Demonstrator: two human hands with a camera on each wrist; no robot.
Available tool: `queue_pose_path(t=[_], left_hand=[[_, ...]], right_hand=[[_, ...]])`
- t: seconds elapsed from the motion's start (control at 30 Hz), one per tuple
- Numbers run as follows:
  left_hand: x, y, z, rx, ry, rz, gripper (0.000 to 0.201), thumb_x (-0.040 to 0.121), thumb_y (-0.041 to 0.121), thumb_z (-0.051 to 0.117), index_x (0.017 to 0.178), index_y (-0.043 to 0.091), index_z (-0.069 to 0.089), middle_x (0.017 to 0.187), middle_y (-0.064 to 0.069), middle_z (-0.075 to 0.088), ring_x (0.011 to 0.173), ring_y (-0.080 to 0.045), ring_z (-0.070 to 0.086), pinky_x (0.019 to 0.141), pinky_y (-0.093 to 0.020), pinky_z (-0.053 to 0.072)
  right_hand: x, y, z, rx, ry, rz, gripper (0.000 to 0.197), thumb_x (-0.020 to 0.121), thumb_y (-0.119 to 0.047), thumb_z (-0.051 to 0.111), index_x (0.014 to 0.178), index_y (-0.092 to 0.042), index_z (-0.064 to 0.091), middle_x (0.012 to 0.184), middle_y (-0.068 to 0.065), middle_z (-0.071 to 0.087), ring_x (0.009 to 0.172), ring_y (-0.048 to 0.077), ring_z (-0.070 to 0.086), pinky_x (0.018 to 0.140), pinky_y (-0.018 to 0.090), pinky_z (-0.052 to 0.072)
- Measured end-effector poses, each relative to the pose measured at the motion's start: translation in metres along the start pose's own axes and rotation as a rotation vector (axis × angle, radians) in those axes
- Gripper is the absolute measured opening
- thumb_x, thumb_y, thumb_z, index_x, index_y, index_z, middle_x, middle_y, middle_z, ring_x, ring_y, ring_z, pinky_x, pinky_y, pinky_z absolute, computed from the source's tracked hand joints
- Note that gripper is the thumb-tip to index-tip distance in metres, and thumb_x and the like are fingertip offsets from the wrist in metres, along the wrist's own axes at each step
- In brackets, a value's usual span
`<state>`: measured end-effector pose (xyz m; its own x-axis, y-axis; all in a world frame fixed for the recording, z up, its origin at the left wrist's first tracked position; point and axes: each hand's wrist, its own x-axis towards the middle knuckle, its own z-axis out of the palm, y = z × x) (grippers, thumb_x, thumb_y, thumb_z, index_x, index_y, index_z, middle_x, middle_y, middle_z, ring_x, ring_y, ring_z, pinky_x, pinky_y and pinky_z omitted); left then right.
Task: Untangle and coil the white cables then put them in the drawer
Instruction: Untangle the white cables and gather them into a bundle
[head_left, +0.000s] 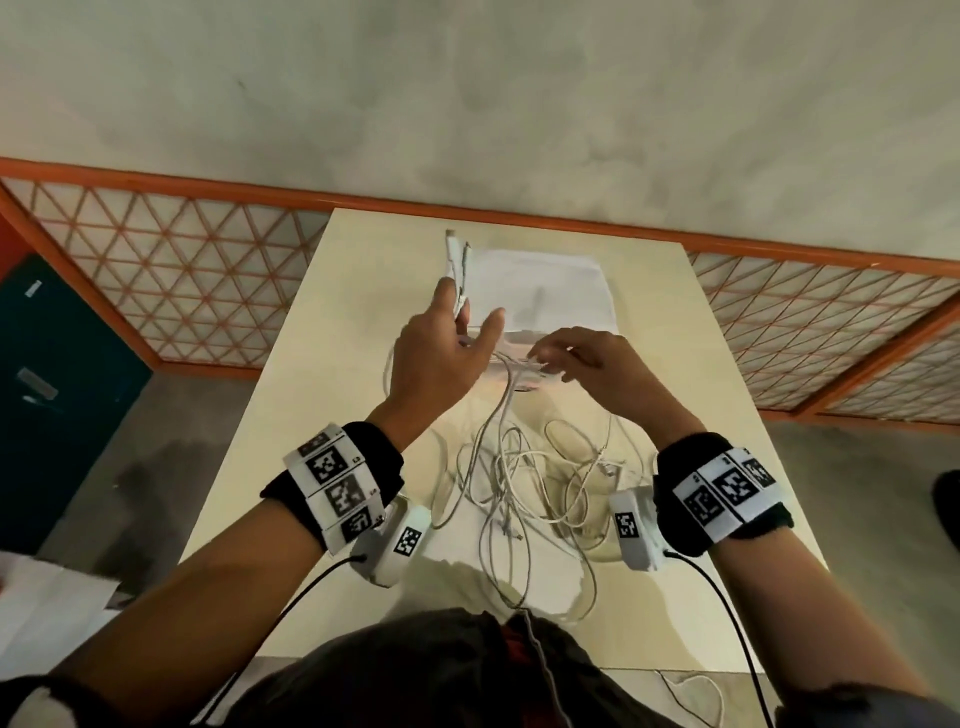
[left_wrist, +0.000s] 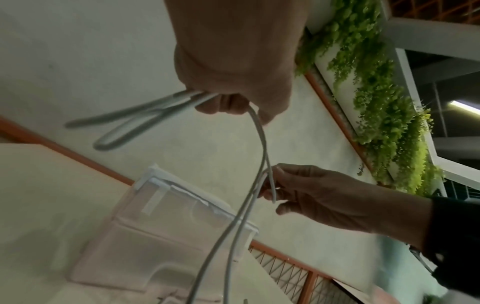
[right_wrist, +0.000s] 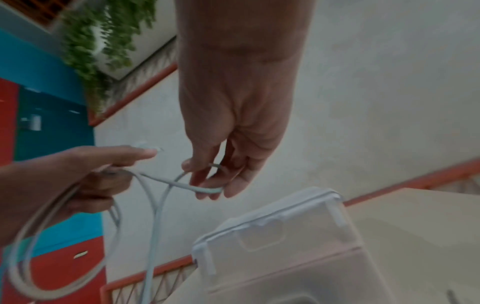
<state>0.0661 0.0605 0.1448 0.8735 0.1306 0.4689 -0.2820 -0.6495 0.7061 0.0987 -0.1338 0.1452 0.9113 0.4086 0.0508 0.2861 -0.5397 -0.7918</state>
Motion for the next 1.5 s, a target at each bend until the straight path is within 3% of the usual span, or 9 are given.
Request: queue_pose_path(t=[0.17,0.4,0.57,0.7,0.9,1.07,1.17,1.27,1.5], left_hand=[[0.0,0.008,0.004,0.006,-0.018,-0.011,0.04,0.082,0.035,0.069,0.084,0.014,0.035,0.06,0.012,0.036,0.054,-0.024,0.049,0.054,-0.032,0.039],[0.007,-0.011,-0.001,-0.068,-0.041,-0.135,0.037,0.078,0.026,0.071,0.078,0.014,0.036,0.059,0.01,0.037,0.051,-0.013,0.041,0.056,-0.028,0.034],[0.007,-0.006,-0.009,-0.229,-0.177,-0.027,0.047,0.077,0.016,0.073,0.069,0.029,0.029,0.06,0.008,0.033,0.053,-0.011,0.032,0.057,-0.026,0.033],[0.011,0.006,-0.017,-0.392,-0.151,-0.078,0.046,0.078,0.005,0.072,0.068,0.025,0.031,0.062,0.005,0.032,0.051,-0.005,0.03,0.055,-0.016,0.032],[0.023,0.016,-0.031,-0.507,-0.099,-0.099,0.045,0.08,0.001,0.07,0.069,0.021,0.031,0.065,0.005,0.028,0.048,-0.002,0.033,0.054,-0.01,0.033],[0.025,0.025,-0.025,-0.544,-0.093,-0.081,0.044,0.08,0.007,0.072,0.07,0.025,0.032,0.064,0.009,0.029,0.052,-0.005,0.03,0.055,-0.015,0.033],[0.031,0.033,-0.025,-0.636,-0.037,-0.076,0.042,0.08,0.007,0.071,0.071,0.023,0.033,0.064,0.007,0.028,0.054,-0.006,0.03,0.054,-0.018,0.034],[0.041,0.034,-0.036,-0.722,0.102,-0.07,0.042,0.08,0.002,0.071,0.073,0.02,0.034,0.063,0.004,0.029,0.052,-0.005,0.031,0.053,-0.018,0.036],[0.046,0.003,-0.056,-0.509,0.432,-0.194,0.037,0.082,0.01,0.069,0.07,0.02,0.036,0.062,0.006,0.037,0.051,-0.002,0.039,0.055,-0.021,0.04]], right_hand=[[-0.005,0.006,-0.006,0.278,0.266,0.118,0.017,0.097,-0.02,0.05,0.086,-0.013,0.06,0.083,-0.002,0.063,0.074,0.012,0.07,0.059,0.021,0.047],[-0.016,-0.003,-0.025,0.533,0.215,0.095,0.04,0.097,-0.04,0.046,0.069,-0.011,0.052,0.072,0.0,0.049,0.066,0.014,0.046,0.059,0.024,0.04],[-0.002,-0.004,-0.022,0.04,0.343,0.193,0.043,0.093,-0.037,0.054,0.061,-0.009,0.053,0.047,-0.004,0.053,0.035,0.005,0.043,0.043,0.012,0.035],[-0.002,-0.001,-0.02,-0.041,0.184,0.208,0.003,0.087,-0.011,0.058,0.085,-0.011,0.056,0.05,0.006,0.057,0.034,0.007,0.046,0.038,0.015,0.038],[-0.006,0.0,-0.019,-0.188,-0.268,0.334,0.027,0.089,-0.008,0.044,0.087,-0.014,0.07,0.053,-0.002,0.054,0.054,0.021,0.05,0.052,0.023,0.039],[-0.003,-0.022,-0.003,0.08,-0.076,0.072,0.032,0.101,-0.03,0.034,0.098,-0.037,0.065,0.109,-0.007,0.056,0.117,0.014,0.048,0.106,0.031,0.032],[-0.007,-0.041,0.01,0.458,-0.25,0.034,0.07,0.09,-0.064,0.016,0.091,-0.02,0.071,0.1,0.0,0.072,0.108,0.02,0.063,0.101,0.035,0.042],[-0.011,-0.033,0.023,0.288,-0.322,-0.021,0.065,0.093,-0.054,0.034,0.072,0.0,0.062,0.065,0.01,0.064,0.072,0.025,0.065,0.08,0.031,0.05],[-0.01,0.041,0.028,-0.067,-0.251,0.086,0.035,0.098,-0.034,0.041,0.07,-0.019,0.055,0.067,-0.001,0.059,0.072,0.022,0.06,0.088,0.045,0.046]])
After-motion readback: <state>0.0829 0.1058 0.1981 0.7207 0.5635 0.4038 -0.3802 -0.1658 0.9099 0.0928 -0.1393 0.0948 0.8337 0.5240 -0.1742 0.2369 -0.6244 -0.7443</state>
